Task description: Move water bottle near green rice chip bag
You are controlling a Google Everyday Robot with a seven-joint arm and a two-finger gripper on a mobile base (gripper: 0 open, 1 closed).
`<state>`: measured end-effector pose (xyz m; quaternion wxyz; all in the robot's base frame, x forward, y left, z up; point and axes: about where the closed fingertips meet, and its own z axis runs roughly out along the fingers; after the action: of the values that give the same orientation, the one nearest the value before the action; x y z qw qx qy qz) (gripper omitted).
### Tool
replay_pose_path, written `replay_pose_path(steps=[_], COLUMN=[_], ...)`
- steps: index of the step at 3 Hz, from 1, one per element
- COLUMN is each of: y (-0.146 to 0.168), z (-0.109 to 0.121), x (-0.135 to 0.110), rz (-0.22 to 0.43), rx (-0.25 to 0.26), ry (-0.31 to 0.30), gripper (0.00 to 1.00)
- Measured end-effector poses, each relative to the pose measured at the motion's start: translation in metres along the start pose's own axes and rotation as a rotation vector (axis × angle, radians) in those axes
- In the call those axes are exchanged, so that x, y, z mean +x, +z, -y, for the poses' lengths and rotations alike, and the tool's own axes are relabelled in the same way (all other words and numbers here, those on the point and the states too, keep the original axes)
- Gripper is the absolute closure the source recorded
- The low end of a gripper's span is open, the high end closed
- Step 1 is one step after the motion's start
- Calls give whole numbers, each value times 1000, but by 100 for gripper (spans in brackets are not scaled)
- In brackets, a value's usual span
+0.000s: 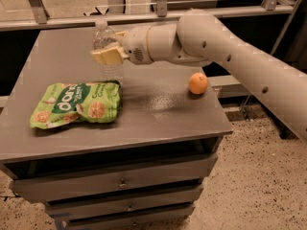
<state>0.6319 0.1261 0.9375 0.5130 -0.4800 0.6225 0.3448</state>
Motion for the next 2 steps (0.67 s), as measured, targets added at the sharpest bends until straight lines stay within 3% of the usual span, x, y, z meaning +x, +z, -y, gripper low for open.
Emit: replay_pose_path(steps=[1,2], y=[1,2], z=[-1,-2], x=[1,2], rz=[-1,-2], rx=[-2,-3], ry=[-2,-1], gripper=[13,0])
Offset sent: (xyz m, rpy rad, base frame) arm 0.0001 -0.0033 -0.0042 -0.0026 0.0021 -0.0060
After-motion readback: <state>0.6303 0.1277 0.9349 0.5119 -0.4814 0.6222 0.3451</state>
